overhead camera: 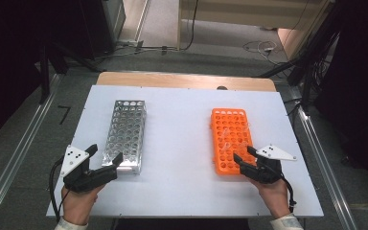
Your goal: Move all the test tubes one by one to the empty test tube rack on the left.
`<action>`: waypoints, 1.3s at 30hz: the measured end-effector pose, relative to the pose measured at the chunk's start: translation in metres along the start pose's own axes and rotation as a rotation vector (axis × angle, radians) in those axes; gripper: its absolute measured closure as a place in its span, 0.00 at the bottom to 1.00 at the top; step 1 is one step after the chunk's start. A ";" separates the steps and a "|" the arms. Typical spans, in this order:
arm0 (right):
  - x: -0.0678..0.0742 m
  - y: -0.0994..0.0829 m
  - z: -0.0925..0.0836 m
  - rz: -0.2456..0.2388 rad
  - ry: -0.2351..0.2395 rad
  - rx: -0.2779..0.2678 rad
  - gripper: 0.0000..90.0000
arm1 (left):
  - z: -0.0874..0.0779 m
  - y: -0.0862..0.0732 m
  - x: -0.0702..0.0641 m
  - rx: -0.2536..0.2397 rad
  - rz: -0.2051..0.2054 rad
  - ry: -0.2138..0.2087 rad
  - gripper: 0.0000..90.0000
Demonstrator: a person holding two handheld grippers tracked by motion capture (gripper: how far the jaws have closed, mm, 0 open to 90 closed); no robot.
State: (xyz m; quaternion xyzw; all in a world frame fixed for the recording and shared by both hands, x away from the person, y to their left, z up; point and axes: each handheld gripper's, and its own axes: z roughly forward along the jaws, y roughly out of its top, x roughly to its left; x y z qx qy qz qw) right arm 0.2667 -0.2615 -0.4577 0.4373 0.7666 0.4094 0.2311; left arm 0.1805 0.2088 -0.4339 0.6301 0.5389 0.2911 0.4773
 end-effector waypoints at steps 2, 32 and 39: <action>-0.003 0.000 0.007 0.019 -0.017 0.003 0.43 | 0.001 -0.001 -0.001 0.003 0.005 0.002 0.14; 0.000 0.002 0.025 0.003 -0.029 0.006 0.81 | 0.002 -0.001 -0.001 0.009 0.010 0.000 0.14; -0.001 0.006 0.020 0.013 -0.022 -0.011 0.82 | 0.003 -0.001 -0.002 0.009 0.007 -0.003 0.14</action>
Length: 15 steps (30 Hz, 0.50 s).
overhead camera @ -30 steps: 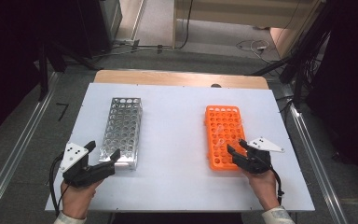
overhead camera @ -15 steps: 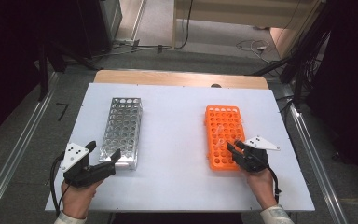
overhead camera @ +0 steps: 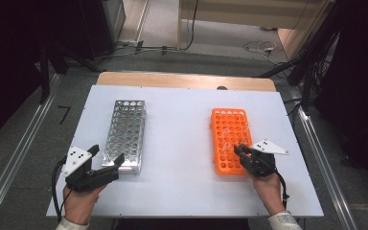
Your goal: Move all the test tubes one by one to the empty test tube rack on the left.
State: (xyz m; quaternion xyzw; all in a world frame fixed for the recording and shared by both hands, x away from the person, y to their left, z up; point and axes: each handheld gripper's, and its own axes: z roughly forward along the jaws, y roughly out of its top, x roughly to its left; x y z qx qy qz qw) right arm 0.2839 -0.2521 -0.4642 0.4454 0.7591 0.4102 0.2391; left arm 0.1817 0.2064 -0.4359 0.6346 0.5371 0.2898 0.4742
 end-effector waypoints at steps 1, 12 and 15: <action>0.000 0.001 -0.002 -0.001 0.000 -0.006 0.82 | 0.000 0.000 0.000 -0.001 0.000 0.000 0.14; 0.000 0.012 -0.024 0.003 0.003 -0.053 0.82 | -0.001 0.000 -0.002 0.000 0.005 -0.003 0.14; 0.002 0.014 -0.033 0.005 0.012 -0.057 0.82 | -0.001 0.001 -0.002 -0.003 0.002 -0.005 0.14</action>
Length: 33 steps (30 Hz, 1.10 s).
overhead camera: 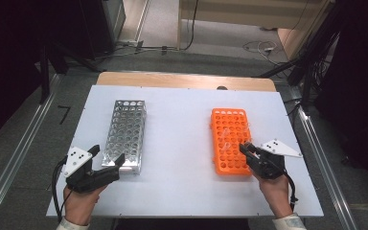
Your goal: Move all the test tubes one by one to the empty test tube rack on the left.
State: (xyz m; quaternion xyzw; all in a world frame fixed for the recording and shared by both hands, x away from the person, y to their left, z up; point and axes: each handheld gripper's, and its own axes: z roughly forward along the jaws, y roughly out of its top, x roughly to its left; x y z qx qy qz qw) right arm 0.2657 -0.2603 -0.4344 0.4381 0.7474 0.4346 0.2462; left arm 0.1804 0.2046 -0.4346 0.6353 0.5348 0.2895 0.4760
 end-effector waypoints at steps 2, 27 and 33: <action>0.001 0.000 -0.006 0.002 0.010 0.007 0.82 | 0.000 0.000 -0.001 0.000 0.002 -0.004 0.14; 0.075 -0.002 -0.003 -0.139 0.230 0.069 0.82 | 0.012 -0.001 -0.033 0.024 0.058 -0.078 0.15; 0.094 -0.001 0.012 -0.175 0.262 0.089 0.82 | 0.019 0.001 -0.048 0.025 0.082 -0.113 0.17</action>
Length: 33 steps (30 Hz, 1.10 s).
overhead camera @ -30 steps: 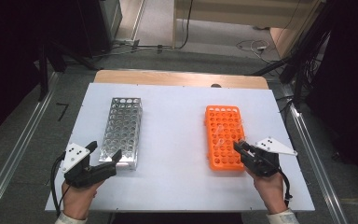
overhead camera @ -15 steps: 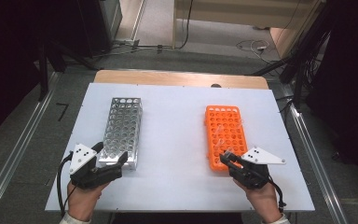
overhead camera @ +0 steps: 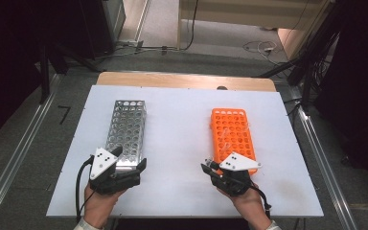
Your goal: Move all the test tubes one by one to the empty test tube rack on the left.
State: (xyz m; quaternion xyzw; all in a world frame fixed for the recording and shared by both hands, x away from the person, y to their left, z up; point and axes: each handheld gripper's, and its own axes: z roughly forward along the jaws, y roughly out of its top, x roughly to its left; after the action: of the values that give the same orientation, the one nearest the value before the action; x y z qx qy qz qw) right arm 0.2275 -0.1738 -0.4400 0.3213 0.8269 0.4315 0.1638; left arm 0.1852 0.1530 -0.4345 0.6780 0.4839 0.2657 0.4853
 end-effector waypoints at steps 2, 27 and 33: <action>0.004 0.001 0.005 -0.008 0.010 0.006 0.82 | 0.002 0.000 -0.003 -0.001 0.007 -0.011 0.19; 0.031 0.013 0.051 -0.063 0.071 0.046 0.82 | 0.041 0.009 -0.057 0.031 0.060 -0.213 0.37; 0.038 0.016 0.054 -0.072 0.087 0.043 0.82 | 0.044 0.010 -0.062 0.027 0.071 -0.227 0.44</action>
State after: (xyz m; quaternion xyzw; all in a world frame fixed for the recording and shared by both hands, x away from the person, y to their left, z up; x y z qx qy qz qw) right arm 0.2356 -0.1088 -0.4582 0.2756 0.8533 0.4210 0.1365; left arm 0.2015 0.0783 -0.4360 0.7269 0.4049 0.1980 0.5181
